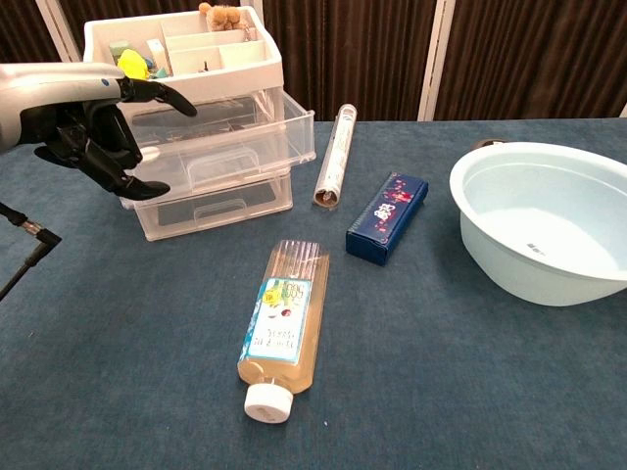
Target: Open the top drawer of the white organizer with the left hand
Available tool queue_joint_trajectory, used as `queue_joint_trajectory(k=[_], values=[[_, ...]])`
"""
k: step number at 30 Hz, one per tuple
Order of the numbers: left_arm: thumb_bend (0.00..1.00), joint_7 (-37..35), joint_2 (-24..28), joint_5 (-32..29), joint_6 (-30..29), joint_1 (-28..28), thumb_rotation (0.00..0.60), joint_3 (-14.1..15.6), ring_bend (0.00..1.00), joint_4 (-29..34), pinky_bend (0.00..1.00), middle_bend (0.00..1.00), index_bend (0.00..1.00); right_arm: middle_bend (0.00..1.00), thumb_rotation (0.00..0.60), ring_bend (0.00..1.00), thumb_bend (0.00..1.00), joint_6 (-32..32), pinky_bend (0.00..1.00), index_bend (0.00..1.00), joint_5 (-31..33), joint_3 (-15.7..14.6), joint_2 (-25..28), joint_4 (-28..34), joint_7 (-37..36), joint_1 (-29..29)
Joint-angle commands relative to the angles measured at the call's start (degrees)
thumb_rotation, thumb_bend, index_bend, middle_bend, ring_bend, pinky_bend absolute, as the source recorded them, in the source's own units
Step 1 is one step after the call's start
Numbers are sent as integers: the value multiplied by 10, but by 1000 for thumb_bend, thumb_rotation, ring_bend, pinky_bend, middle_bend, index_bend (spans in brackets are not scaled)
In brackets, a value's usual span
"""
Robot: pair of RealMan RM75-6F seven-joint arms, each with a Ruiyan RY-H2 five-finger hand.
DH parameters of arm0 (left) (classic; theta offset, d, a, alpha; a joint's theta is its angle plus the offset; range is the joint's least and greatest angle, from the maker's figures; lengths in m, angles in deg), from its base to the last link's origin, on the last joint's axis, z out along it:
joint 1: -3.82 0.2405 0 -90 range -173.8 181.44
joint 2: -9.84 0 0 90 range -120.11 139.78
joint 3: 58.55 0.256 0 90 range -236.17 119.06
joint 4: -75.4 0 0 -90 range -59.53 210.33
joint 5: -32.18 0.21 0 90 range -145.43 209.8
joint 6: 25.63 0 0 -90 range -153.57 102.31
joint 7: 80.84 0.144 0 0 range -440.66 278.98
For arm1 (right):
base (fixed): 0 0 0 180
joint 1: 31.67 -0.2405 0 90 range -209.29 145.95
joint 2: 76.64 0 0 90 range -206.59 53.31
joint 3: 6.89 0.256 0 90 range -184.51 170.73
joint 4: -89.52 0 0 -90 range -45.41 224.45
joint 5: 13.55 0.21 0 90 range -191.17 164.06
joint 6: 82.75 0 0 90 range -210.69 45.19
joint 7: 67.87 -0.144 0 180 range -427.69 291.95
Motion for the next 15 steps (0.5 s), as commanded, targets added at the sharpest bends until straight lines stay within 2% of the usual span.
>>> queue_joint_trajectory(k=[1,7,11,15], values=[[137,5,9,23,-14,11,600,12,853,-3,910,861,68,0,600,0,74,-1,0,0,-1,0,0,0,0,0],[18,8,45,82,-40,39,600,41,598,6,758,571,57,0,600,0,74,0,0,0,0,0,0,-1,0,0],[0,-22,84,138,-54,77,600,74,334,21,486,345,58,0,600,0,74,-1,0,0,1,1,0,-2,1,0],[0,-63,128,223,-74,126,600,123,145,7,298,188,59,0,600,0,74,-1,0,0,2,1,-1,-3,4,1]])
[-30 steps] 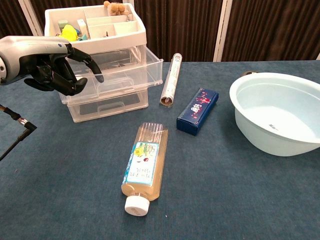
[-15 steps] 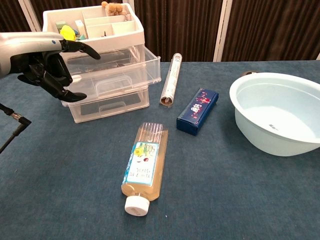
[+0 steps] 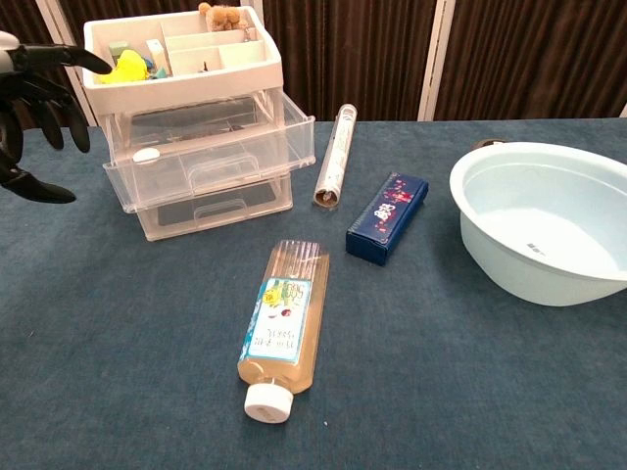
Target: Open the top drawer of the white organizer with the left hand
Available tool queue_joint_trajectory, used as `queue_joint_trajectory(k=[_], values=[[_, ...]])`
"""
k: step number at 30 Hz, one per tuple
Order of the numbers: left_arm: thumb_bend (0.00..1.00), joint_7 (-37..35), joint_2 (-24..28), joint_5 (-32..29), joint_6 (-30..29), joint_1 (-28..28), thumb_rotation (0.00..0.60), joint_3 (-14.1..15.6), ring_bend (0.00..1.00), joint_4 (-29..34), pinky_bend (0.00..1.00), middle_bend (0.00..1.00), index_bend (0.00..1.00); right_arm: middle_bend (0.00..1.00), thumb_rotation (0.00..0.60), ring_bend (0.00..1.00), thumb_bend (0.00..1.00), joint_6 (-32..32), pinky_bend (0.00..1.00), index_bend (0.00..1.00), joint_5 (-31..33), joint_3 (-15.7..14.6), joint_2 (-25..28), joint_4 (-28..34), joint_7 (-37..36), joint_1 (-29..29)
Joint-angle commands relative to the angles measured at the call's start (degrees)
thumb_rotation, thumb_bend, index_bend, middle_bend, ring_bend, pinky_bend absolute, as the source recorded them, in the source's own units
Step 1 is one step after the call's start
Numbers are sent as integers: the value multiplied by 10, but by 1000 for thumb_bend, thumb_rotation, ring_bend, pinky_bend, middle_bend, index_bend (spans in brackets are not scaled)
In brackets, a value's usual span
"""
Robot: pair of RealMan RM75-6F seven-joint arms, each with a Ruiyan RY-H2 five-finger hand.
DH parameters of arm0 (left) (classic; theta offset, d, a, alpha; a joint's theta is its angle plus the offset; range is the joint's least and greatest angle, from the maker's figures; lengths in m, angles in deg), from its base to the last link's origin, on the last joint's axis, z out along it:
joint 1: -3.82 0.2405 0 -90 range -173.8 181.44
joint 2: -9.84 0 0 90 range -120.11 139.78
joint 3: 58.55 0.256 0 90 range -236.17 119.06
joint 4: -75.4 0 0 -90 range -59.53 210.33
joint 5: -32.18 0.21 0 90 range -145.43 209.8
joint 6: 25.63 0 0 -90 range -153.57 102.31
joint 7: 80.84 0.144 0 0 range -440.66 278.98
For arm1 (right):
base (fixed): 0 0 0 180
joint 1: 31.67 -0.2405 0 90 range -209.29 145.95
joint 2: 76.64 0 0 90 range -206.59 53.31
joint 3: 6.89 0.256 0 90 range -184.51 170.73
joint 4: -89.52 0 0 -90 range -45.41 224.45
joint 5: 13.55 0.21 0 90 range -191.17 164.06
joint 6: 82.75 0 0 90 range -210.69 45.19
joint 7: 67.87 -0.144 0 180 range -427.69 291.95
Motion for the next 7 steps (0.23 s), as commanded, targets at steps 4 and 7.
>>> queue_joint_trajectory(k=[4,7], values=[[0,-58,63,160,-63,98,600,97,17,-71,164,57,52,0,600,0,74,0,0,0,3,2,-2,-2,5,0],[0,-76,61,218,-101,140,600,126,0,-146,90,3,20,0,600,0,74,-1,0,0,3,3,-5,-3,11,0]])
